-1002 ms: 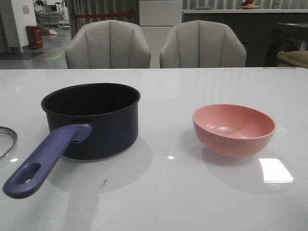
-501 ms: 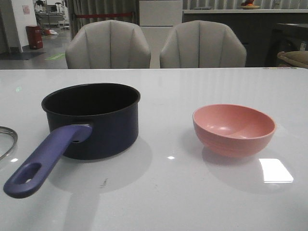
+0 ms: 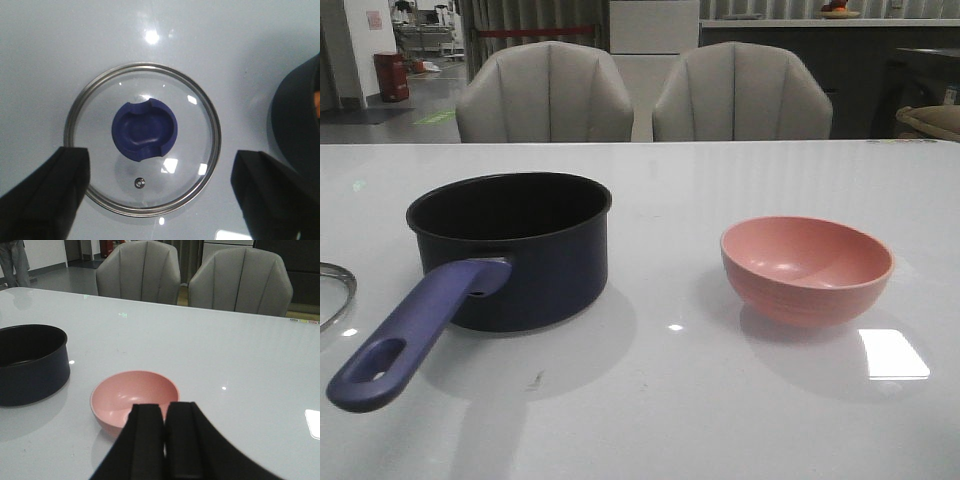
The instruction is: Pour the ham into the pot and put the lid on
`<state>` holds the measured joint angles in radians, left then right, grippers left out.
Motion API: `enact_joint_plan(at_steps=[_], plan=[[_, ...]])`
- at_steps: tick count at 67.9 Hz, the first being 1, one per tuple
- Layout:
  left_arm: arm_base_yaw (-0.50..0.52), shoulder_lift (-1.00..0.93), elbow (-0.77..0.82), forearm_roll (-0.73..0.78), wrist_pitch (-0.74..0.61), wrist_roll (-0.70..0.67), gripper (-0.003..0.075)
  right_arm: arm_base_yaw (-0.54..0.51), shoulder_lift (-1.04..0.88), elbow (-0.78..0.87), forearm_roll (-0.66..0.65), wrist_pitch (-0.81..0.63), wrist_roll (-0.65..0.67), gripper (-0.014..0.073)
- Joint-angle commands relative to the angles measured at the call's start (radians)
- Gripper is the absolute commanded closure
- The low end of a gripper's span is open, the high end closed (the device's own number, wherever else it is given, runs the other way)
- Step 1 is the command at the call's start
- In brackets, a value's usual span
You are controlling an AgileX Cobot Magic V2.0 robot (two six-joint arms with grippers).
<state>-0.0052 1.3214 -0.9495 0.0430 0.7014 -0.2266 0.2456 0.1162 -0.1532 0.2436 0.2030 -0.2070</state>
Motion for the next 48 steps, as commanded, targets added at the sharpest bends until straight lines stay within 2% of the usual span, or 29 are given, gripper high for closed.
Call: enact_joint_plan(at_steps=[1,21,48], plan=[[0.001,0.077,-0.077,-0.011,-0.003,-0.011,0.0113,0.002,0.012,-0.029,0.002,-0.087,-0.004,0.0433],[0.014,0.290,-0.209,-0.015,0.116,-0.011,0.0113,0.002,0.012,-0.029,0.002,-0.087,-0.004,0.0433],[0.053,0.370,-0.302,-0.043,0.196,-0.009,0.0113,0.002,0.012,-0.029,0.002,-0.087,-0.004,0.0433]])
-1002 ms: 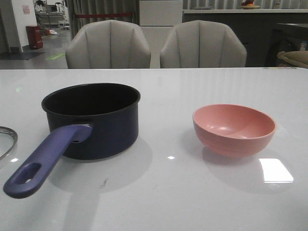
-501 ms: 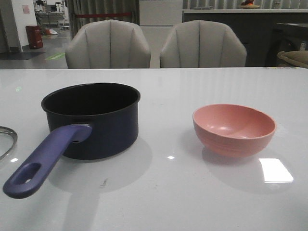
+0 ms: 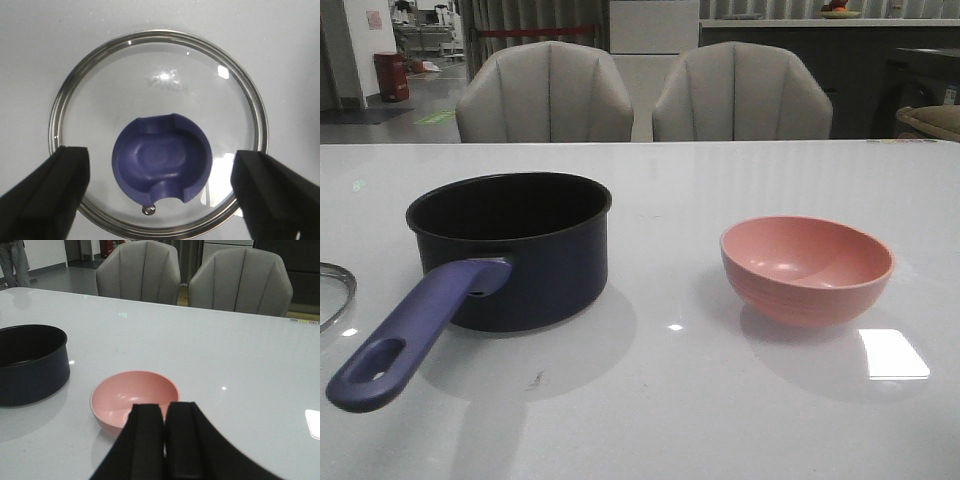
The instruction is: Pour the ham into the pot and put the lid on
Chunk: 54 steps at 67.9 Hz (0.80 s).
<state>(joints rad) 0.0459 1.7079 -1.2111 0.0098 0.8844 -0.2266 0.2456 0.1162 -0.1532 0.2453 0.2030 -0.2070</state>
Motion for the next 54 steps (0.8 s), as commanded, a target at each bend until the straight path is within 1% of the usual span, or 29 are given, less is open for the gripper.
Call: enact_joint_plan(at_steps=[1,7,46,54], plan=[[0.002,-0.008,-0.047,-0.010,0.025,-0.005,0.0113,0.002,0.012,-0.029,0.000,-0.087,-0.004,0.0433],[0.002,0.014,-0.056,-0.010,0.045,-0.005,0.0113,0.002,0.012,-0.029,0.000,-0.087,-0.004,0.0433],[0.002,0.113,-0.066,-0.026,0.062,0.004,0.0114,0.002,0.012,-0.029,0.000,-0.087,-0.004,0.0433],[0.002,0.127,-0.079,-0.026,0.060,0.004,0.0132,0.002,0.012,-0.029,0.000,-0.087,-0.004,0.0433]])
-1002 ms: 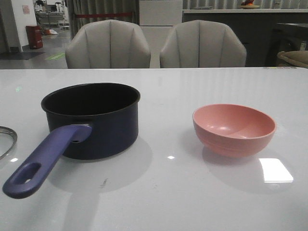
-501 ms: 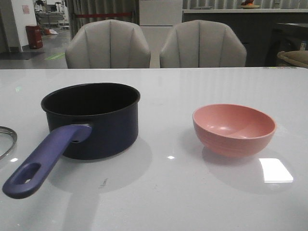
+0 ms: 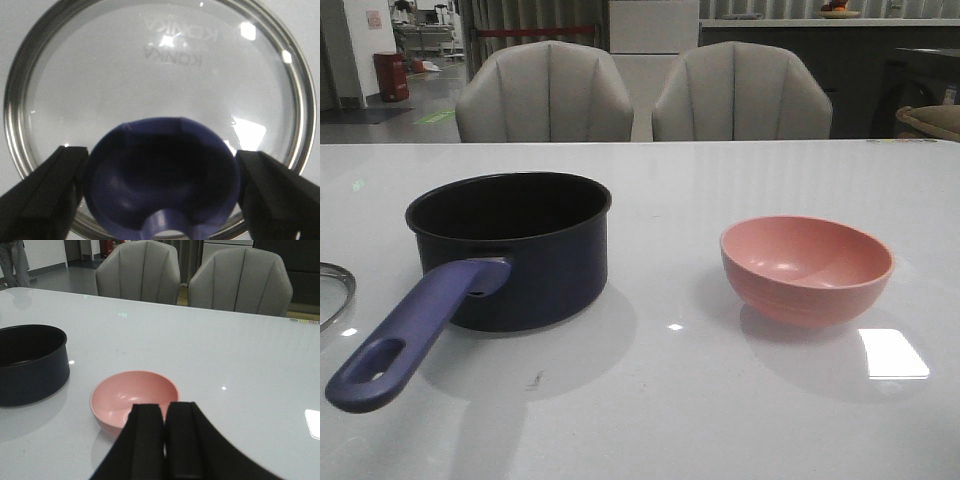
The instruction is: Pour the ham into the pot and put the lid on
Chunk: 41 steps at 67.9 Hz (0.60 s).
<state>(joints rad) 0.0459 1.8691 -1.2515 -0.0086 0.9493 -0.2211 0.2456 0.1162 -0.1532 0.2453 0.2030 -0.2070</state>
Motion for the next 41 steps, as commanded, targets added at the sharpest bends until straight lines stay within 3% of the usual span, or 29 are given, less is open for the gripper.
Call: enact_joint_plan(at_steps=[1,22,41], plan=[[0.002,-0.032,-0.042,-0.008,-0.005,-0.001,0.0139,0.002,0.012,-0.029,0.000,-0.087,-0.004,0.0433],[0.002,-0.028,-0.046,-0.010,-0.014,-0.001,0.0419,0.002,0.012,-0.029,0.000,-0.087,-0.004,0.0433],[0.002,-0.028,-0.046,-0.010,-0.022,-0.001,0.0479,0.002,0.012,-0.029,0.000,-0.087,-0.004,0.0433]])
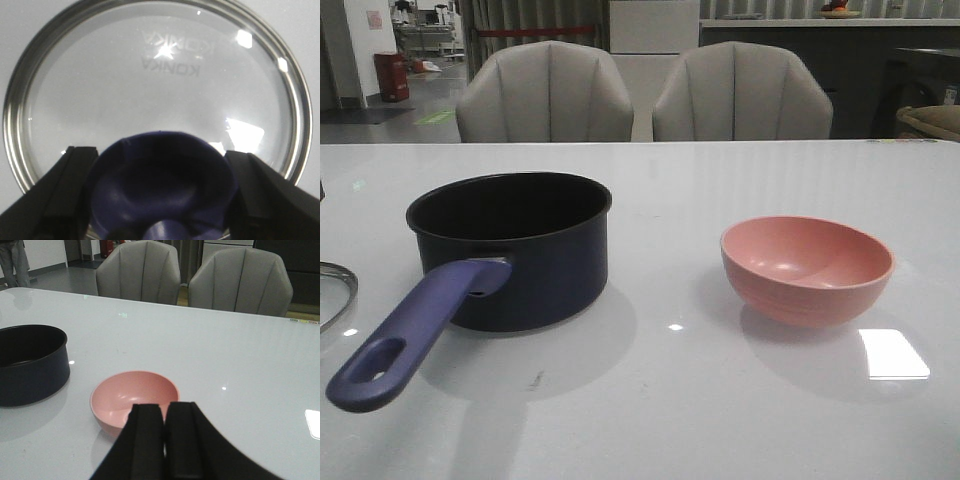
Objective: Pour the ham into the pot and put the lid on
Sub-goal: 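Lift the glass lid with the left gripper toward the saucepan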
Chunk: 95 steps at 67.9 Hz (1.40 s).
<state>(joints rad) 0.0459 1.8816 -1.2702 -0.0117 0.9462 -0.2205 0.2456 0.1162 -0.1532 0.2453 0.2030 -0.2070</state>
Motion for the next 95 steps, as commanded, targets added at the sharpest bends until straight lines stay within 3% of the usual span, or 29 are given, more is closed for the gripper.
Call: enact_joint_plan(at_steps=[1,35,45,64,80,95], plan=[[0.002,-0.040,-0.027,-0.007,-0.019,-0.002,0.0479,0.002,0.012,-0.029,0.000,-0.087,-0.004,0.0433],[0.002,-0.103,-0.109,-0.007,-0.014,0.000,0.0480,0.002,0.012,-0.029,0.000,-0.087,-0.004,0.0433],[-0.022,-0.133,-0.181,-0.007,0.021,0.064,0.0480,0.002,0.012,-0.029,0.000,-0.087,-0.004,0.0433],[-0.206,-0.134,-0.428,-0.010,0.144,0.133,0.0480,0.002,0.012,-0.029,0.000,-0.087,-0.004,0.0433],[-0.382,-0.072,-0.544,-0.011,0.212,0.186,0.0481,0.002,0.012,-0.029,0.000,-0.087,-0.004,0.0433],[-0.445,0.004,-0.629,-0.016,0.290,0.186,0.0481,0.002,0.012,-0.029,0.000,-0.087,-0.004,0.0433]])
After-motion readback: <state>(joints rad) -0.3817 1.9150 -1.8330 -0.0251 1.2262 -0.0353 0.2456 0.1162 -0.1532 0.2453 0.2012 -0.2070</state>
